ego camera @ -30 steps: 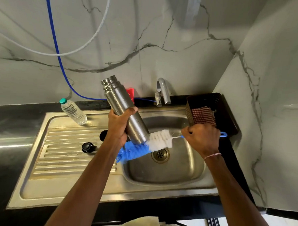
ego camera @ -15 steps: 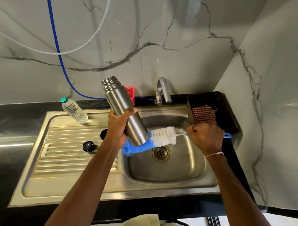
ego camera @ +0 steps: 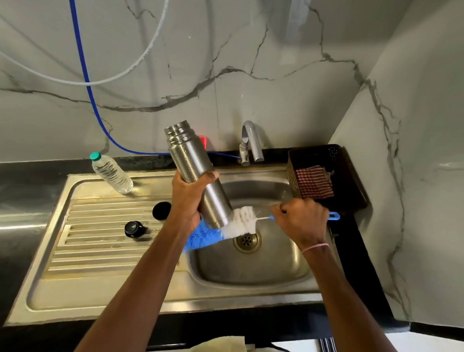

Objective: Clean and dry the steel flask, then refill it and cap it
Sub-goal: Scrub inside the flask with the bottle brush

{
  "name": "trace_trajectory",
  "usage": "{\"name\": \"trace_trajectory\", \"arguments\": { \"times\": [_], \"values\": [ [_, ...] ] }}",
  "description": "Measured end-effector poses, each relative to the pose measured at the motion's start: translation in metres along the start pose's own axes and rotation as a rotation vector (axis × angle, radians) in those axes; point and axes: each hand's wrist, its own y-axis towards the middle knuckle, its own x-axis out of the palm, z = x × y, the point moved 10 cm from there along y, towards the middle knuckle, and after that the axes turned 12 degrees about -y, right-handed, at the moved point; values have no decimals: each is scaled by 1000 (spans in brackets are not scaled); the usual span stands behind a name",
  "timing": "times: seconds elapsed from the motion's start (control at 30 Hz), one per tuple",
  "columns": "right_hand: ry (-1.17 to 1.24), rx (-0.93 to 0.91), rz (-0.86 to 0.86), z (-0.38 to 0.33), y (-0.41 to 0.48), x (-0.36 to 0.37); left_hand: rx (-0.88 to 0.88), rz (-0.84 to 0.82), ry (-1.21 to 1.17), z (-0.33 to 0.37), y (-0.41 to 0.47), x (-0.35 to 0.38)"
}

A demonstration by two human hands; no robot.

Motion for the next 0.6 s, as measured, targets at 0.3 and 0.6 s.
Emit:
{"name": "trace_trajectory", "arguments": {
  "times": [0.3, 0.6],
  "values": [
    [-20, 34, -19, -5, -1, 8, -18, -18, 43, -6, -8, 3],
    [-11, 47, 36, 9, -2, 1, -6, -7, 145, -1, -4, -13]
  ]
}}
